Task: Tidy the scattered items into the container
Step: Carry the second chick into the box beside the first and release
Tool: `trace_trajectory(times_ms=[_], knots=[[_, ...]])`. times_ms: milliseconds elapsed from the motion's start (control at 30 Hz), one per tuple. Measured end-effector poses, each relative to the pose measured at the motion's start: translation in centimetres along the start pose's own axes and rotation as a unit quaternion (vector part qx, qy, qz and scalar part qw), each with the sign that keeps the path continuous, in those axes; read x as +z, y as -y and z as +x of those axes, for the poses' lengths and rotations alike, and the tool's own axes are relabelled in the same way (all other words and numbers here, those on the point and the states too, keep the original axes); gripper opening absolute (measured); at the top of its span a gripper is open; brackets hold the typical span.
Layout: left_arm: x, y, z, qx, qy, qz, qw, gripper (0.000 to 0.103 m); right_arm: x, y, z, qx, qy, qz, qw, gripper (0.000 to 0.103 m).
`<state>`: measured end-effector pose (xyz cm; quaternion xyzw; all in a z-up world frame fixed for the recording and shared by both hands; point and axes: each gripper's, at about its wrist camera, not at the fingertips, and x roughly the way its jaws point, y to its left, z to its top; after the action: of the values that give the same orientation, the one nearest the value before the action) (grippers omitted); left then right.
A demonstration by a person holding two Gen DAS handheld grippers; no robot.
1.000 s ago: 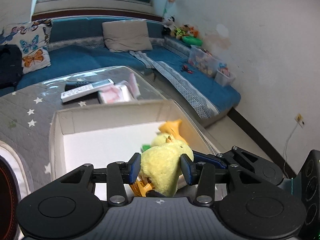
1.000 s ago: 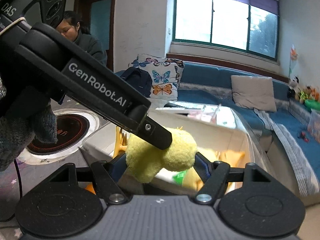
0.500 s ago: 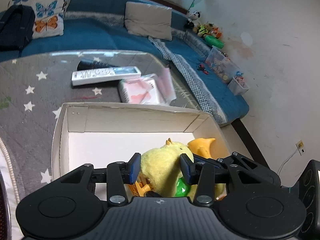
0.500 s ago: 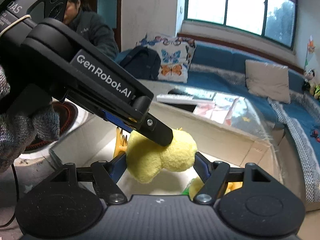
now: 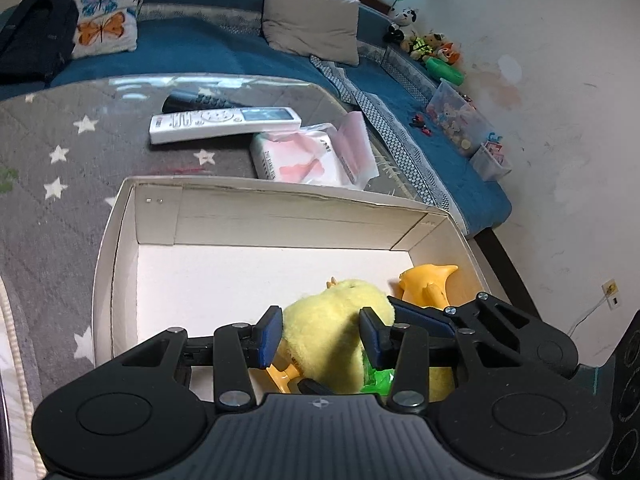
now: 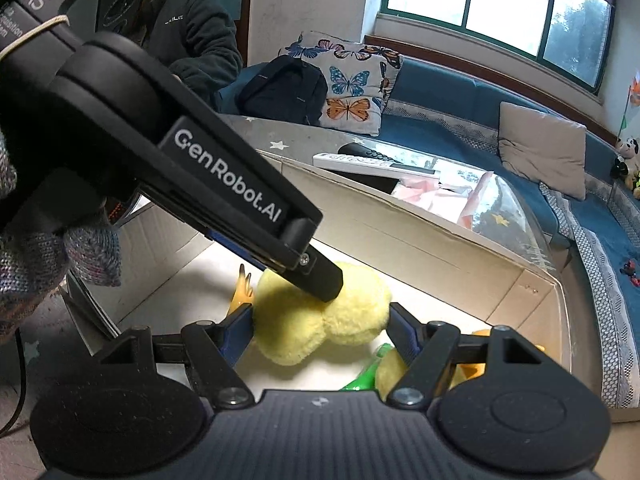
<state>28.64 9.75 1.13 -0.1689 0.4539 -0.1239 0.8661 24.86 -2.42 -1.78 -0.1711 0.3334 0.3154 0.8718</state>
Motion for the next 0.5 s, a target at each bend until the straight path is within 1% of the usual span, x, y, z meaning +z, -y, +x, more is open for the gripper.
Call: trace_trajectory(times_ms=[300, 500], knots=[[-0.3, 1.0, -1.2, 0.008, 0.017, 0.022, 0.9996, 0.045, -0.5, 0.0, -1.4, -0.008, 0.021, 0.008, 1.0, 0.074], [-1.0, 1.9, -2.3, 0.019, 0.027, 0.039, 0.9987, 0.045, -1.0, 0.0, -3.4, -0.009, 0.042, 0.024, 0.999, 0.074]])
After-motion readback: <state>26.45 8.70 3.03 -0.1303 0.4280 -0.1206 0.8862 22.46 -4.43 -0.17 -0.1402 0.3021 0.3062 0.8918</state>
